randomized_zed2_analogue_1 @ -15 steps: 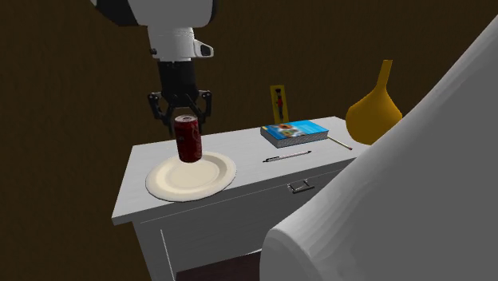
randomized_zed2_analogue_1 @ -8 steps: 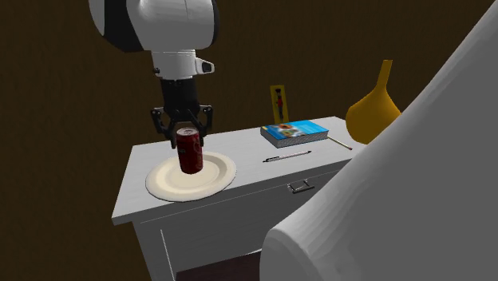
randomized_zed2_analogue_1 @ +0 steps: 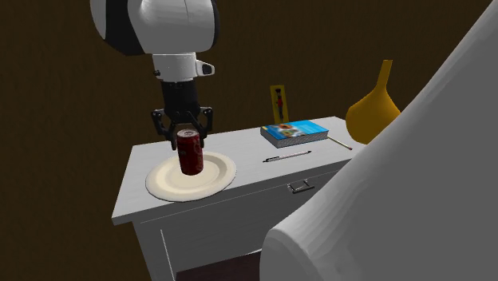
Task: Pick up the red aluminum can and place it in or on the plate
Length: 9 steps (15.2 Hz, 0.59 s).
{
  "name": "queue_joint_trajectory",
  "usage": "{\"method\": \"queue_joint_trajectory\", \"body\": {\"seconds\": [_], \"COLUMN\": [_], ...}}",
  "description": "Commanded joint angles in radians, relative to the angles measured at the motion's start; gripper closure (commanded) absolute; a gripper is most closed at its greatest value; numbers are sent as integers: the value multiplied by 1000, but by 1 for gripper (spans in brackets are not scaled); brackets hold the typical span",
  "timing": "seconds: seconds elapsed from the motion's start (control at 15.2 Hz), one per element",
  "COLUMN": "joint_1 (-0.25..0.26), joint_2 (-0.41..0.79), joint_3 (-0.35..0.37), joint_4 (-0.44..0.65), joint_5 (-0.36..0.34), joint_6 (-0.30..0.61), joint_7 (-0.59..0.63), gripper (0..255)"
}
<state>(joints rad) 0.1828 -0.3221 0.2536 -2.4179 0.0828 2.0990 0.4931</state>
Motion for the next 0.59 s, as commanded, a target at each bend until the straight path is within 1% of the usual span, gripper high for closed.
{"method": "queue_joint_trajectory", "body": {"seconds": [0.0, 0.33, 0.53], "joint_1": [0, 0, 0], "joint_2": [0, 0, -35], "joint_3": [0, 0, -8], "joint_4": [0, 0, 73], "joint_5": [0, 0, 1], "joint_6": [0, 0, -107], "joint_7": [0, 0, -3], "gripper": [0, 0, 0]}}
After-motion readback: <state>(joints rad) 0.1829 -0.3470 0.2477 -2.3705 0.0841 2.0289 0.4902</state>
